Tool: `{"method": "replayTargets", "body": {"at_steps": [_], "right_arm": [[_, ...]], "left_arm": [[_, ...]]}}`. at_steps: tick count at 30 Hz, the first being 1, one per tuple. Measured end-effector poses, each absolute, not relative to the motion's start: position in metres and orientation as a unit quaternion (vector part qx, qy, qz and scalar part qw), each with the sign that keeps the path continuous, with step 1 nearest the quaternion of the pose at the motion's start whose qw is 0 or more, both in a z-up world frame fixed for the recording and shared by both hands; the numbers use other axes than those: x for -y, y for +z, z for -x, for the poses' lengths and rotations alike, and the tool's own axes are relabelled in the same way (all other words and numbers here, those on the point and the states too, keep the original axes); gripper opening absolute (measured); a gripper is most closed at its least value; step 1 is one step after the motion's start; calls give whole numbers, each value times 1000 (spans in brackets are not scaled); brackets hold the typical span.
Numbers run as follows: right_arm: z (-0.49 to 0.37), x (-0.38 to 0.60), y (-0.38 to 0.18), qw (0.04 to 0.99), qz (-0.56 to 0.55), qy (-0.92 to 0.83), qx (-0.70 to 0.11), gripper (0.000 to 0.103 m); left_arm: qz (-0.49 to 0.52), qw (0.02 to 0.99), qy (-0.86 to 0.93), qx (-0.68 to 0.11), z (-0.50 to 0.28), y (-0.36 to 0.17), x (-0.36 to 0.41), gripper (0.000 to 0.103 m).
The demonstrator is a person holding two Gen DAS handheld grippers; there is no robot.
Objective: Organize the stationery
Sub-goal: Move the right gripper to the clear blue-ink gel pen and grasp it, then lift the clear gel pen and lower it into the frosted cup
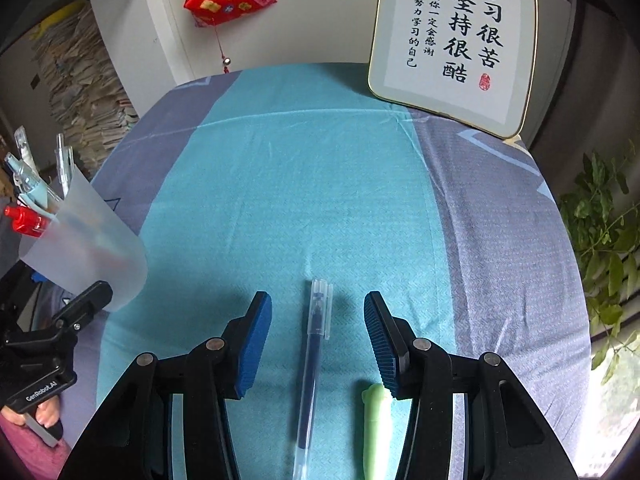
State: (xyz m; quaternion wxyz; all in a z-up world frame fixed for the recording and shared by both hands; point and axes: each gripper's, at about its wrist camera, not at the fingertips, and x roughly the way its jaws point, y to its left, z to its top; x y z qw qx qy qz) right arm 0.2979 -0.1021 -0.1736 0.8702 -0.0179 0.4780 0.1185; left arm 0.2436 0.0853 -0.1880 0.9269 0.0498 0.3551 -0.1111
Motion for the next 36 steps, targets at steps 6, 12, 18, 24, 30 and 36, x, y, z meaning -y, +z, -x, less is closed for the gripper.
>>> {"method": "replayTargets", "body": {"at_steps": [6,12,18,24,30,36], "right_arm": [[-306,99,-177,867,22,116,-485,39],[-310,96,-182,862,28,116,-492,32],[-312,94,-183,864,48,112,-489,16],[-304,93,-165,873,33,131,-469,13],[-278,93,-108,903,19,154,-401,13],[-251,85,-63,922,16,181,-342,13]], "left_arm": [[-50,927,-111,-355,-244,-188,-85,70],[-50,927,-111,-355,-244,-188,-85,70],[-50,927,-111,-355,-244,-188,-85,70],[-50,927,-111,-355,-244,-188,-85,70],[-50,927,-111,-356,-244,-188,-85,70],[-52,927,-110,-356,-244,-189,-85,70]]}}
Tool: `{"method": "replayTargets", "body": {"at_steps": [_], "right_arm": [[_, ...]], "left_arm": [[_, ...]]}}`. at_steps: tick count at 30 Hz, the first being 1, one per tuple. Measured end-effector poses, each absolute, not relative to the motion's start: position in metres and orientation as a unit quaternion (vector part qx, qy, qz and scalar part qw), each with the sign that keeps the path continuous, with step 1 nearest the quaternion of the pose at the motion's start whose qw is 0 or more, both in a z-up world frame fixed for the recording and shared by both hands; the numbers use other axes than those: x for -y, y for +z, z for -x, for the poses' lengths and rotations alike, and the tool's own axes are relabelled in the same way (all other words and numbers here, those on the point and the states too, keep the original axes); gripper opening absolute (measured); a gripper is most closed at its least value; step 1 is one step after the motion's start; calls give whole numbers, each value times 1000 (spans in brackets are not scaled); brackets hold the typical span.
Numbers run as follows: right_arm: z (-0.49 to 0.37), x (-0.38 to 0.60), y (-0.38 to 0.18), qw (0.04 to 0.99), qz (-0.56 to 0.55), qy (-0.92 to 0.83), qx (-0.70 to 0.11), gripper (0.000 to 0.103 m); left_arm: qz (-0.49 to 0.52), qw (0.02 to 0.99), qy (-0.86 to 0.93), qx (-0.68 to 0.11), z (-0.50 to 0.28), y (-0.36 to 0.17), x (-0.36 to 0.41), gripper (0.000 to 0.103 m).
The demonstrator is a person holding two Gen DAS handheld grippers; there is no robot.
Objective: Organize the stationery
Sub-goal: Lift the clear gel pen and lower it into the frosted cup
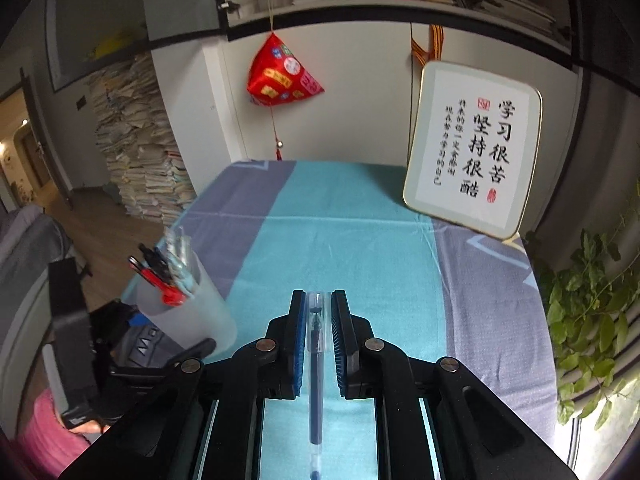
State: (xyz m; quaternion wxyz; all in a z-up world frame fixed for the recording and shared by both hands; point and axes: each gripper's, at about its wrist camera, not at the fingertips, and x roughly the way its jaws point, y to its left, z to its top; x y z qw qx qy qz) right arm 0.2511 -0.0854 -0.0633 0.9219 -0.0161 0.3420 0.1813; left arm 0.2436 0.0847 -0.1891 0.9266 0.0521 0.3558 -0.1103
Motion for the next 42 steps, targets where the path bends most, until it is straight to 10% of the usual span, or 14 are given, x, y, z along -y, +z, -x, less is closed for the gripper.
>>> {"method": "replayTargets", "body": {"at_steps": [17,42], "right_arm": [[-261,0,19,933,-22,302,-196,13],[-286,4,-34,924,-68,299,-227,13]], "left_arm": [[-51,926,-111,-357,-244,-189,-85,70],[-50,923,-111,-365,-247,-191,-83,71]]}}
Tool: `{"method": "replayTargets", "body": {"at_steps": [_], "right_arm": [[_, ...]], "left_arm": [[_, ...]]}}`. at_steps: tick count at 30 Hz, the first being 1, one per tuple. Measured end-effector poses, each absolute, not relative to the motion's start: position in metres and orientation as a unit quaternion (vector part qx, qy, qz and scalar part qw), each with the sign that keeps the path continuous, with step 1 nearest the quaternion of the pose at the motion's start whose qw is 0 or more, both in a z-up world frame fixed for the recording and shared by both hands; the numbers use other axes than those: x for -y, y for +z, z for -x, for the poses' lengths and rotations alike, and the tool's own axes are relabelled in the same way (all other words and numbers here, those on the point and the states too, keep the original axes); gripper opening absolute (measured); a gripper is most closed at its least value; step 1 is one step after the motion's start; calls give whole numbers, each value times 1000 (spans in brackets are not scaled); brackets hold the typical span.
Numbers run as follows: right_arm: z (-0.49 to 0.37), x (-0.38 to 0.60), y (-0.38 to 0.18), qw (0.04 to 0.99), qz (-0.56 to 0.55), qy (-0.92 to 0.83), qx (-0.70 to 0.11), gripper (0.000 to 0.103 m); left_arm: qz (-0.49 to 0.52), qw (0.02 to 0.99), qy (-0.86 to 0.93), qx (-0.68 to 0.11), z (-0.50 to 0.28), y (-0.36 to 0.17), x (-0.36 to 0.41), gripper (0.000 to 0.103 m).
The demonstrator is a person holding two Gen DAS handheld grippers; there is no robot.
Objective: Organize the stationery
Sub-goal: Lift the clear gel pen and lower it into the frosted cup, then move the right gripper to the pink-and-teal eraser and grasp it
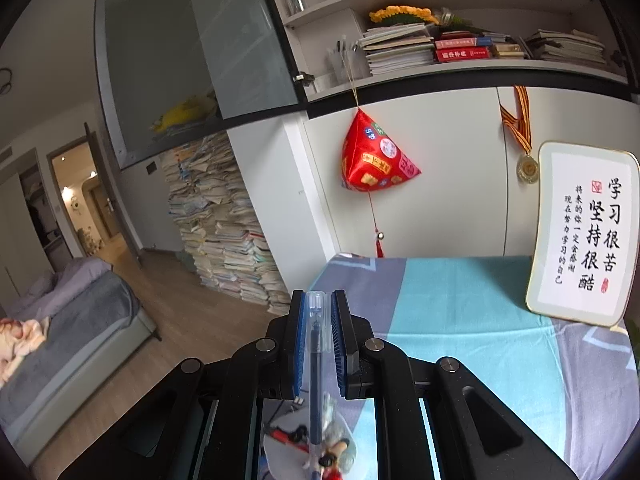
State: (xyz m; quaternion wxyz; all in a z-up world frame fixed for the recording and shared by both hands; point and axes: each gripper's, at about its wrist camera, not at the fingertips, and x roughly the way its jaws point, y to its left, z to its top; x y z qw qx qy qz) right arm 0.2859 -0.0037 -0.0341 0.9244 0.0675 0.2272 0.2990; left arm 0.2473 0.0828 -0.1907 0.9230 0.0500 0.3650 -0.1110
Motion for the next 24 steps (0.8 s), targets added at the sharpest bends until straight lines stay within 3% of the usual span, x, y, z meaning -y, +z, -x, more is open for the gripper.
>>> {"method": "replayTargets", "body": {"at_steps": [24], "right_arm": [[-245,43,-45,911,-73,302,-270,13]], "left_arm": [[-56,922,-107,-369,-249,-190,-82,71]]}}
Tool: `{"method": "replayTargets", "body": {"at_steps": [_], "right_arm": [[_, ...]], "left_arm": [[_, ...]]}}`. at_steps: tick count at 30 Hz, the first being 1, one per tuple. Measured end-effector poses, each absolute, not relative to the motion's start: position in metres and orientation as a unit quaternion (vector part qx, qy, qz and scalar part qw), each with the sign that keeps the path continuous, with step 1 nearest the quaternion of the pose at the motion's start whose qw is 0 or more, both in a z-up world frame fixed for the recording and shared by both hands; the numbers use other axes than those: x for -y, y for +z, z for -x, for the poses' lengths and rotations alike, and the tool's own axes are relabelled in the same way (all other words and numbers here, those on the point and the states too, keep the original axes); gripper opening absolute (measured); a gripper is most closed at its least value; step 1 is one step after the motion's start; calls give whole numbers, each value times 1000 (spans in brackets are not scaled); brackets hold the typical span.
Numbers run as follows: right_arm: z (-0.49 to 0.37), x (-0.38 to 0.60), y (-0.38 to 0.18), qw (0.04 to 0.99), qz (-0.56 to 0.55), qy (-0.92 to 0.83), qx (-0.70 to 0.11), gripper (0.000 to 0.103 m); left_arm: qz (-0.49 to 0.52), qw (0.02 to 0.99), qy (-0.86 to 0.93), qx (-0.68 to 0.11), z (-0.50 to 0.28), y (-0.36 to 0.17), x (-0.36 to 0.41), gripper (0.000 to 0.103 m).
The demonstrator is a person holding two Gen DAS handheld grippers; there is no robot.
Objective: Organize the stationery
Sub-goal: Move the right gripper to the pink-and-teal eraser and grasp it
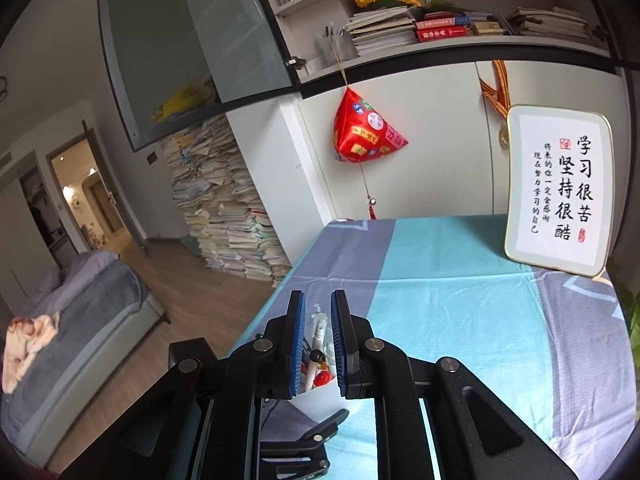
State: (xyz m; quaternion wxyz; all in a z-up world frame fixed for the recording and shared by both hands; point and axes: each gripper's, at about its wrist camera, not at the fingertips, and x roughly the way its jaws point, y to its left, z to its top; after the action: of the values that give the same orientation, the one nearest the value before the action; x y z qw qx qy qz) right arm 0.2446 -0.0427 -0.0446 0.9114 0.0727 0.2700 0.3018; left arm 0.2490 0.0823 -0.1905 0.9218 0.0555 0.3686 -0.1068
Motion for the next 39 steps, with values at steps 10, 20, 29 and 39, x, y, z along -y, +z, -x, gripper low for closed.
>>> {"method": "replayTargets", "body": {"at_steps": [10,20,29,39], "right_arm": [[-203,71,-97,872,81,295,-383,14],[-143,134,-170,837,91,287,-457,38],[-117,148,-189,831,98,301,-458,38],[-133,136,-178,858,110,267,-425,20]], "left_arm": [[-56,922,-106,-369,-249,-190,-83,71],[-59,919,-106,-375,-252,-191,-83,71],[-58,917,-107,-380,-253,-193,-82,71],[-66,916,-102,-382,-254,-194,-77,71]]}}
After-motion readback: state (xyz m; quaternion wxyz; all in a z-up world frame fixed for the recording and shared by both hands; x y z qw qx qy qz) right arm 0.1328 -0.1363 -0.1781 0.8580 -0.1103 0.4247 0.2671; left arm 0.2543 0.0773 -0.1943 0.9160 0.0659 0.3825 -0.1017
